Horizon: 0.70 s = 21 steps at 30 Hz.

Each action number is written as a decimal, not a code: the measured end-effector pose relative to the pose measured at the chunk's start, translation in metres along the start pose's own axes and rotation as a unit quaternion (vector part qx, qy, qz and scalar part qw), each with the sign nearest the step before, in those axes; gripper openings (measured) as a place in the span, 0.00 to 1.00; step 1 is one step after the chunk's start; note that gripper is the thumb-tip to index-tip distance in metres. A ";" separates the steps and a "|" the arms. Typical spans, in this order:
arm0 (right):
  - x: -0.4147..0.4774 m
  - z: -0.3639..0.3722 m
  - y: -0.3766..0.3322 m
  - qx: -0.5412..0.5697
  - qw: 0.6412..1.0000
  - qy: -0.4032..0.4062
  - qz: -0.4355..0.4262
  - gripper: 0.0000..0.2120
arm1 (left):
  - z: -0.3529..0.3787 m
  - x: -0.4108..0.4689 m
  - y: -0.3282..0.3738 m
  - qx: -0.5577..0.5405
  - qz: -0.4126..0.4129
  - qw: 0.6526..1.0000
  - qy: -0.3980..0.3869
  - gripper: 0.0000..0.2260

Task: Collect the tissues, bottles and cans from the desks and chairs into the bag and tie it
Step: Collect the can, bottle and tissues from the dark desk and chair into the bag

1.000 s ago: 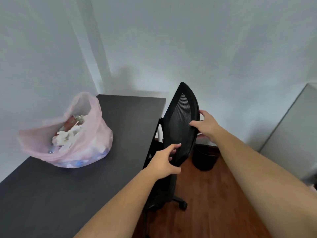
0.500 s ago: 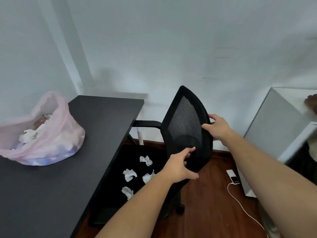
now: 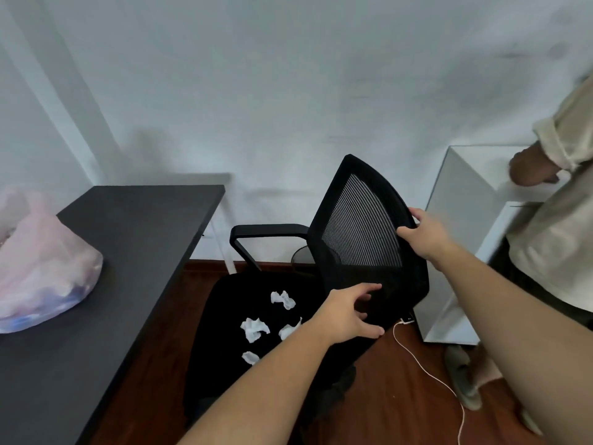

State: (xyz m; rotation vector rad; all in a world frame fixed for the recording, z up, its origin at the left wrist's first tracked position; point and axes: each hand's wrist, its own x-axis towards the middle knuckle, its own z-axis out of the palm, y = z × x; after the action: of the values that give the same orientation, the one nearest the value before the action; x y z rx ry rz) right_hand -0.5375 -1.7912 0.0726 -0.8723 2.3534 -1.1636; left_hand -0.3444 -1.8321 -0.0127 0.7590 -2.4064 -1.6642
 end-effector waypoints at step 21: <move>0.003 0.259 0.010 -0.424 0.853 -0.290 -0.090 0.49 | -0.143 -0.027 -0.185 0.431 -0.215 0.877 0.003 0.50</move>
State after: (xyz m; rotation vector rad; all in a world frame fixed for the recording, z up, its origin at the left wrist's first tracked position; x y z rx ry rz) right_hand -0.3962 -1.9377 -0.0883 -1.4786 2.2160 0.2049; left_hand -0.2062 -1.9901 -0.1192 1.4775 -3.1121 -0.5357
